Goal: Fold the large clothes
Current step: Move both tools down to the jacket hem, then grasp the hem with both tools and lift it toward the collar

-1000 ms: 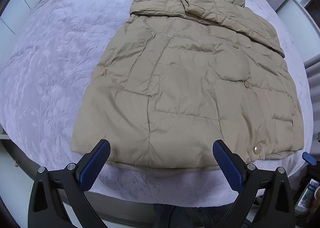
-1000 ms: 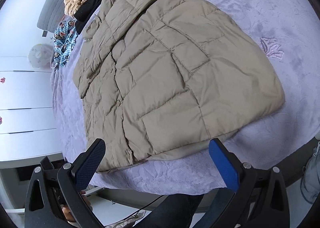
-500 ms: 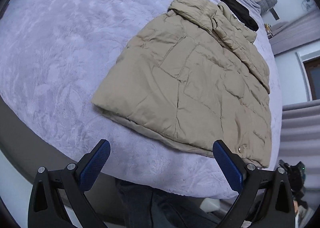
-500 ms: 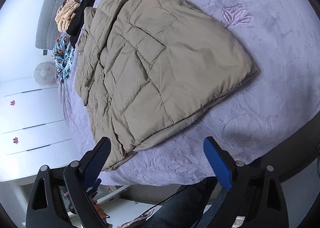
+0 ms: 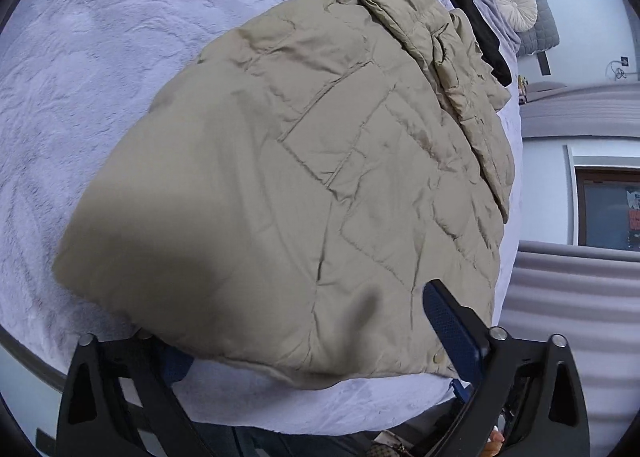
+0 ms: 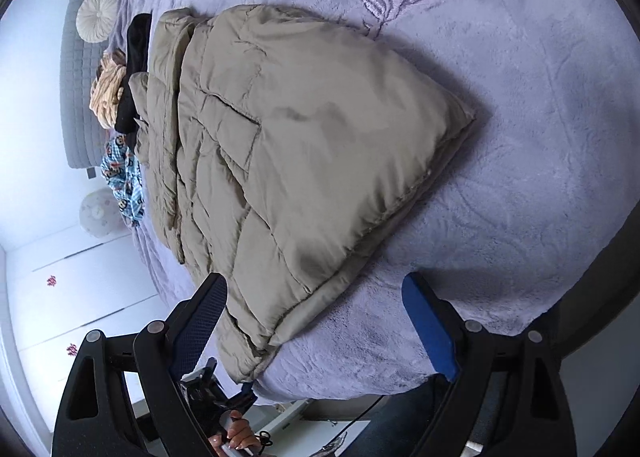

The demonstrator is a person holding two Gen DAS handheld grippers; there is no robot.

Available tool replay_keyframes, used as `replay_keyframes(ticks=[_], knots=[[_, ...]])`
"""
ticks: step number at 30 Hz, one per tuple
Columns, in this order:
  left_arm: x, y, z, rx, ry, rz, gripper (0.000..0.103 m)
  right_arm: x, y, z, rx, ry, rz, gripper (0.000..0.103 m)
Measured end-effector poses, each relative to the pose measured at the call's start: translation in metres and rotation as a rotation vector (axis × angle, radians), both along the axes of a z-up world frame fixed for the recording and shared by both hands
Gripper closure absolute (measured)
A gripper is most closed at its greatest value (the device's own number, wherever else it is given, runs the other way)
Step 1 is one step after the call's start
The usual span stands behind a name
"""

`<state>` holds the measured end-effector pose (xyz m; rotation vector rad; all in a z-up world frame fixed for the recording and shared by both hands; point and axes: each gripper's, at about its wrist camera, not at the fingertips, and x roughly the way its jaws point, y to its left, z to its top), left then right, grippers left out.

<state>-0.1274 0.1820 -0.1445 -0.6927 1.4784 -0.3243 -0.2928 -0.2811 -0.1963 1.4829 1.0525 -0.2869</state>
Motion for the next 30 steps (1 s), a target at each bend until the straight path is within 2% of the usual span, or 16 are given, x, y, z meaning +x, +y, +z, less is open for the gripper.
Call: replay_keyframes(ticks=[1,2,3,4,5,7,9,10,11,12,13,14,17,22,30], knots=[[0.003,-0.002,0.000,0.002,0.003,-0.012,0.025,0.002,0.000,-0.001,0.011,-0.015,-0.020,0.012],[0.007,-0.007,-0.001,0.019,0.012,-0.029,0.043,0.004,0.000,-0.001,0.023,-0.031,-0.038,0.012],[0.008,-0.008,-0.002,0.034,0.017,-0.043,0.067,0.008,0.000,-0.002,0.032,-0.042,-0.055,0.012],[0.011,-0.012,-0.003,0.050,0.025,-0.066,0.077,0.011,0.000,-0.003,0.038,-0.046,-0.065,0.012],[0.012,-0.011,-0.003,0.053,0.024,-0.078,0.083,0.014,-0.001,-0.006,0.047,-0.044,-0.073,0.012],[0.014,-0.010,0.004,0.048,-0.004,-0.093,0.083,0.020,0.001,-0.010,0.070,-0.038,-0.086,0.013],[0.018,-0.009,0.013,0.036,-0.042,-0.111,0.083,0.024,0.004,-0.014,0.094,-0.029,-0.101,0.018],[0.021,-0.008,0.018,0.029,-0.059,-0.121,0.083,0.024,0.005,-0.015,0.094,-0.022,-0.106,0.026],[0.024,-0.009,0.023,0.023,-0.076,-0.132,0.084,0.025,0.006,-0.017,0.092,-0.011,-0.111,0.038],[0.027,-0.009,0.027,0.020,-0.088,-0.142,0.090,0.027,0.007,-0.017,0.087,-0.002,-0.110,0.047],[0.030,-0.009,0.030,0.014,-0.095,-0.151,0.090,0.026,0.008,-0.017,0.078,0.005,-0.107,0.072],[0.033,-0.008,0.034,0.007,-0.101,-0.156,0.090,0.028,0.008,-0.016,0.060,0.017,-0.099,0.086],[0.045,-0.010,0.047,-0.008,-0.138,-0.183,0.090,0.031,0.009,-0.006,0.012,-0.003,-0.088,0.091],[0.068,-0.016,0.079,-0.020,-0.215,-0.202,0.090,0.046,0.006,0.025,-0.088,-0.051,-0.033,0.092],[0.120,-0.040,0.130,0.012,-0.354,-0.174,0.090,0.113,-0.015,0.096,-0.319,-0.124,0.160,0.094]])
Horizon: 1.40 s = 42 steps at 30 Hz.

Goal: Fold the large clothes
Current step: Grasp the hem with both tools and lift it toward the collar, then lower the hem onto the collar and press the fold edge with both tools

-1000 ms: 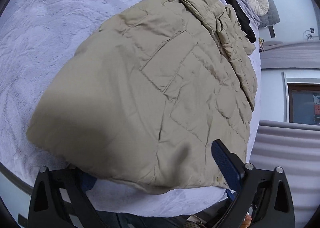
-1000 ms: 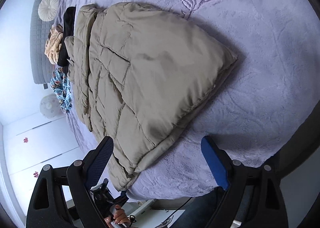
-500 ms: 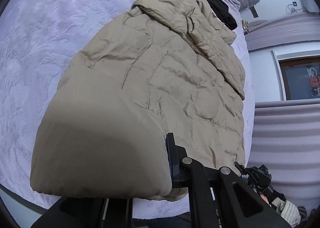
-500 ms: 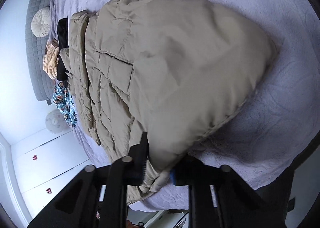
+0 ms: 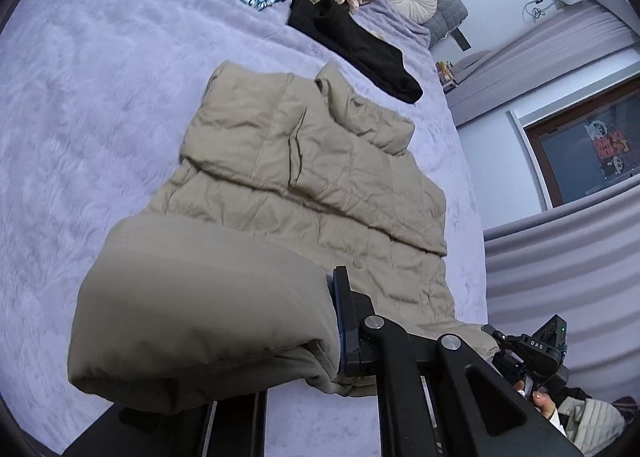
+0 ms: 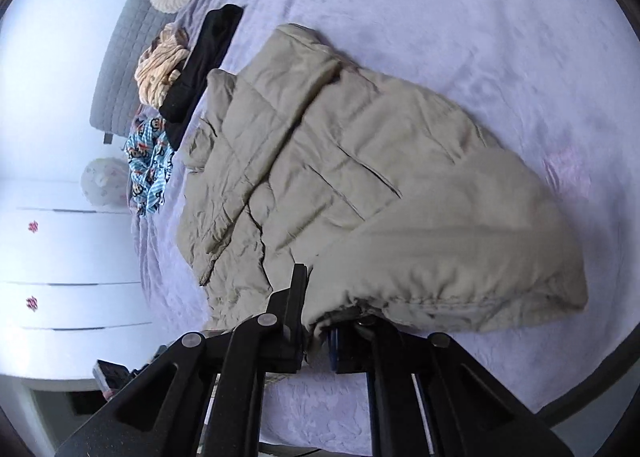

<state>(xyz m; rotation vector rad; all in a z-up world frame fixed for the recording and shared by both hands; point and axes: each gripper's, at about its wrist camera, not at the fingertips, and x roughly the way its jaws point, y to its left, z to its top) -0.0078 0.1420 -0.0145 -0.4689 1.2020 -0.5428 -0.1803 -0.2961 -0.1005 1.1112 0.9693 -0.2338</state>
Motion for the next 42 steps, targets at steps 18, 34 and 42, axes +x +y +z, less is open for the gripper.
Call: replay_keyframes(ticks=[18,34,42], knots=[[0.186,-0.069,-0.029,0.243,-0.078,0.165,0.090,0.268,-0.064,0.041,-0.238,-0.072,0.364,0.094],[0.260,-0.097,-0.119,0.305,0.031,0.095,0.090,0.338,-0.084,-0.065,-0.181,0.052,0.239,0.094],[0.230,-0.082,-0.052,0.360,-0.160,0.143,0.014,0.336,-0.085,-0.042,-0.168,0.027,0.273,0.081]])
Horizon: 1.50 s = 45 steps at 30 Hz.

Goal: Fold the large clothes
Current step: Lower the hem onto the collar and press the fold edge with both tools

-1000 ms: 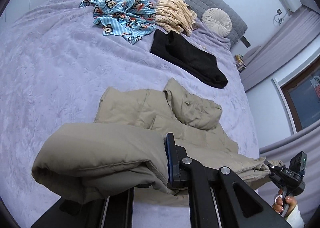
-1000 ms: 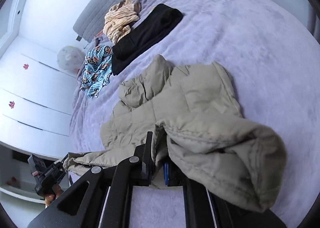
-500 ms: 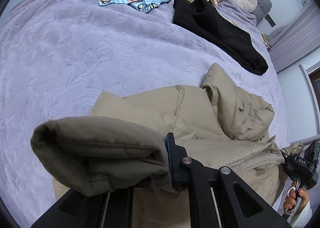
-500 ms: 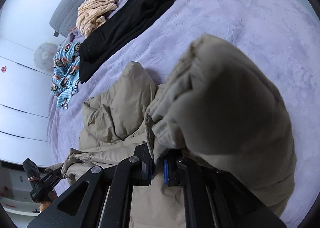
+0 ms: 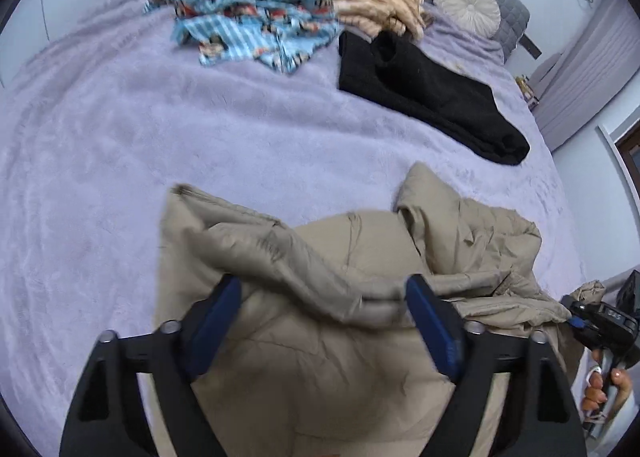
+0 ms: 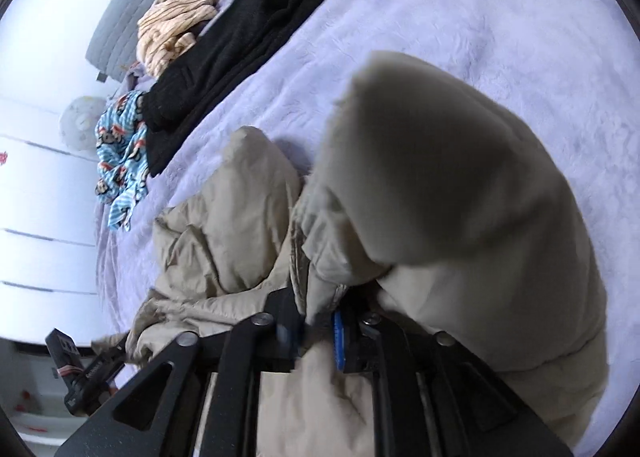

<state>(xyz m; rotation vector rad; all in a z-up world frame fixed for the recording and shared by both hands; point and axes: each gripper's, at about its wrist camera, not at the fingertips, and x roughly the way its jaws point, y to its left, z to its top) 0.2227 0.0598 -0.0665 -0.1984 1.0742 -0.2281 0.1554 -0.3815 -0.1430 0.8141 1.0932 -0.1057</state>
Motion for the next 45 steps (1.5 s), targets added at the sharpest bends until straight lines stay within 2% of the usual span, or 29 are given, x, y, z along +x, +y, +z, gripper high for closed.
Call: replay_keyframes(ticks=[1,2,3,4,5,6,8,9,13,15,17,20,24,25,27,29,31,34,35,38,42,45], knots=[[-0.004,0.001,0.011,0.009,-0.040,-0.011,0.014,-0.005,0.000,0.010,-0.012,-0.020,0.015,0.062],[-0.006,0.003,0.018,0.009,-0.052,-0.017,0.014,-0.010,0.000,0.018,-0.025,-0.036,0.020,0.036],[-0.008,0.003,0.022,0.007,-0.060,-0.015,0.014,-0.016,0.000,0.027,-0.039,-0.057,0.020,0.028],[-0.009,0.003,0.023,-0.002,-0.057,-0.018,0.014,-0.023,0.000,0.037,-0.052,-0.087,0.020,0.027],[-0.009,0.000,0.020,-0.023,-0.039,-0.042,0.018,-0.028,0.001,0.043,-0.056,-0.104,0.031,0.028],[-0.010,-0.006,0.015,-0.045,-0.018,-0.076,0.035,-0.033,0.005,0.047,-0.057,-0.111,0.047,0.032],[-0.013,-0.028,-0.005,-0.037,0.033,-0.150,0.050,-0.035,0.017,0.045,-0.076,-0.090,0.106,0.075],[-0.015,-0.040,-0.014,-0.024,0.044,-0.170,0.050,-0.033,0.025,0.040,-0.091,-0.069,0.143,0.077],[-0.020,-0.083,-0.054,0.046,0.041,-0.206,0.050,-0.019,0.053,0.007,-0.161,-0.012,0.242,0.079],[-0.010,-0.095,-0.072,0.091,0.022,-0.180,0.050,-0.007,0.057,-0.013,-0.199,0.008,0.247,0.081],[0.005,-0.099,-0.084,0.090,0.019,-0.140,0.050,0.002,0.053,-0.027,-0.228,0.008,0.233,0.087],[0.024,-0.106,-0.094,0.098,0.027,-0.126,0.050,0.019,0.043,-0.042,-0.220,0.014,0.210,0.093],[0.036,-0.110,-0.091,0.128,0.040,-0.156,0.050,0.035,0.036,-0.048,-0.223,0.023,0.202,0.096],[0.038,-0.107,-0.086,0.141,0.031,-0.168,0.050,0.036,0.036,-0.046,-0.219,0.028,0.204,0.096],[0.038,-0.089,-0.075,0.213,-0.027,-0.163,0.050,0.037,0.030,-0.035,-0.225,0.030,0.217,0.096],[0.042,-0.059,-0.076,0.263,-0.038,-0.124,0.050,0.030,0.016,-0.020,-0.313,0.030,0.207,0.096],[0.049,-0.030,-0.086,0.256,-0.009,-0.067,0.050,0.019,-0.006,-0.015,-0.353,0.046,0.168,0.096],[0.065,0.001,-0.113,0.115,0.084,0.015,0.050,-0.002,-0.048,-0.026,-0.333,0.078,0.067,0.099],[0.068,0.001,-0.119,0.110,0.089,0.026,0.050,-0.006,-0.059,-0.035,-0.303,0.082,0.033,0.103],[0.071,-0.015,-0.129,0.180,0.061,0.008,0.049,-0.004,-0.073,-0.058,-0.227,0.084,-0.040,0.103],[0.078,-0.020,-0.134,0.195,0.061,0.021,0.048,0.010,-0.071,-0.071,-0.280,0.096,-0.033,0.103],[0.075,-0.018,-0.126,0.212,0.068,0.029,0.048,0.014,-0.071,-0.072,-0.272,0.106,-0.035,0.103]])
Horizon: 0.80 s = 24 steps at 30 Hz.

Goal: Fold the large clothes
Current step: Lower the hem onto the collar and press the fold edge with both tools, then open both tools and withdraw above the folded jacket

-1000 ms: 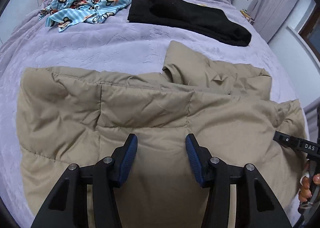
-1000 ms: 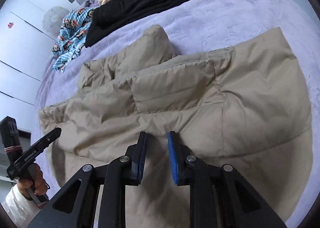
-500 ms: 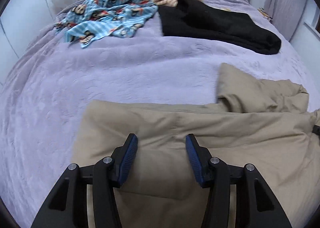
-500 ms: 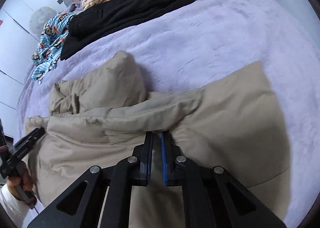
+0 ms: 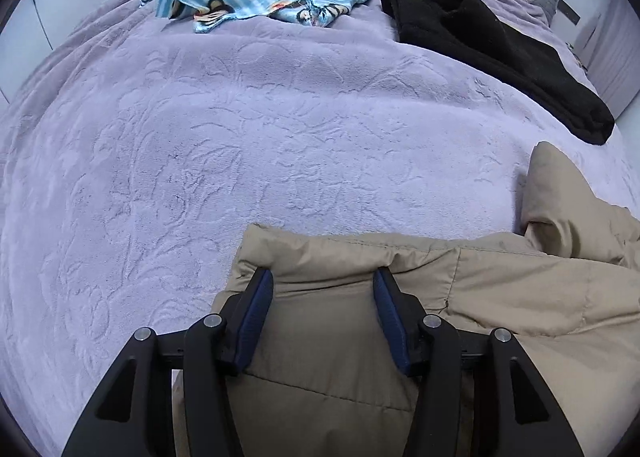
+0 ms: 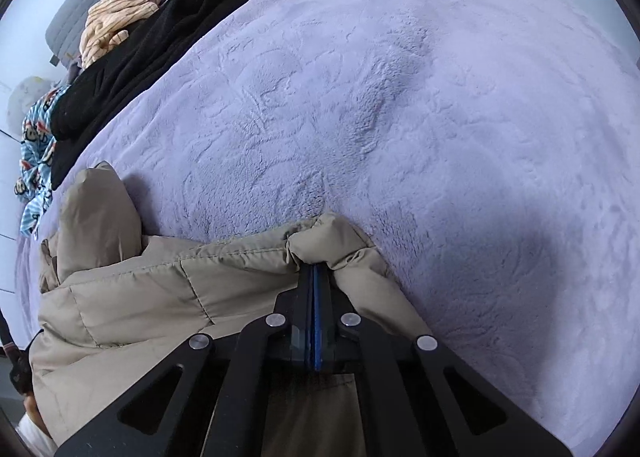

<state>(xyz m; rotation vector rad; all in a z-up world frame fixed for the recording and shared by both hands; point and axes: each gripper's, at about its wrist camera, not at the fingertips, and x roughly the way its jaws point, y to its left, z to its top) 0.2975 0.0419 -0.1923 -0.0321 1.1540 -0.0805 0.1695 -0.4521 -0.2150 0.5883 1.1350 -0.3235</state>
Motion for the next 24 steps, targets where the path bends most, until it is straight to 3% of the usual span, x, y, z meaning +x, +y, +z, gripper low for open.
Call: replay_keyframes(ticks=[5,7,8,9,10,11,13,17,18,19,22,24], knots=[[-0.015,0.008,0.037,0.072,-0.012,-0.012,0.048,-0.006,0.007,0.026,-0.009,0.015,-0.014,0.099],[-0.027,0.016,0.049,0.063,-0.012,-0.007,0.048,-0.014,0.015,0.040,-0.019,0.004,0.000,0.098],[-0.033,0.019,0.053,0.055,-0.004,-0.004,0.038,-0.020,0.018,0.046,-0.023,-0.005,0.007,0.094],[-0.040,0.023,0.057,0.051,0.000,0.005,0.020,-0.026,0.023,0.053,-0.026,-0.016,0.015,0.091],[-0.048,0.026,0.061,0.051,-0.005,0.016,0.016,-0.034,0.027,0.059,-0.026,-0.027,0.016,0.083],[-0.057,0.028,0.065,0.046,-0.014,0.019,0.015,-0.042,0.029,0.064,-0.020,-0.037,0.014,0.072],[-0.069,0.028,0.068,0.035,0.002,0.008,0.015,-0.054,0.037,0.072,-0.011,-0.051,0.014,0.064],[-0.094,0.025,0.072,0.049,0.020,-0.003,0.015,-0.085,0.055,0.082,0.006,-0.057,0.018,0.062],[-0.100,0.024,0.074,0.052,0.020,0.002,0.003,-0.094,0.058,0.084,0.016,-0.058,0.015,0.062],[-0.107,0.024,0.076,0.051,0.021,0.010,0.000,-0.099,0.061,0.084,0.025,-0.060,0.011,0.058],[-0.126,0.025,0.083,0.028,0.027,0.012,0.000,-0.120,0.071,0.084,0.052,-0.058,0.004,0.044],[-0.136,0.025,0.086,0.021,0.034,0.012,0.000,-0.132,0.076,0.084,0.062,-0.048,0.000,0.044]])
